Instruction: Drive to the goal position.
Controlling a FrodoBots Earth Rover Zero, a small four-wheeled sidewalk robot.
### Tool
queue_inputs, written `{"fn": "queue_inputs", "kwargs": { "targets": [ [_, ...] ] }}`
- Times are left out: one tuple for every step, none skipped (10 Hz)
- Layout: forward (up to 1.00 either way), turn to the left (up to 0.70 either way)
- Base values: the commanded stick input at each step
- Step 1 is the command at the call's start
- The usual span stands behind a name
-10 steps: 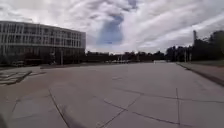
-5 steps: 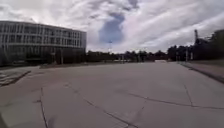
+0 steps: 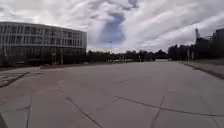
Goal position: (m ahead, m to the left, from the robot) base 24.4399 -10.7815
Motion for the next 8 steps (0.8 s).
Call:
{"fn": "queue_inputs", "kwargs": {
  "targets": [
    [0.7, 0.01],
    [0.7, 0.01],
    [0.7, 0.01],
    [0.7, 0.01],
    [0.7, 0.01],
    [0.7, 0.01],
    [0.7, 0.01],
    [0.7, 0.01]
  ]
}}
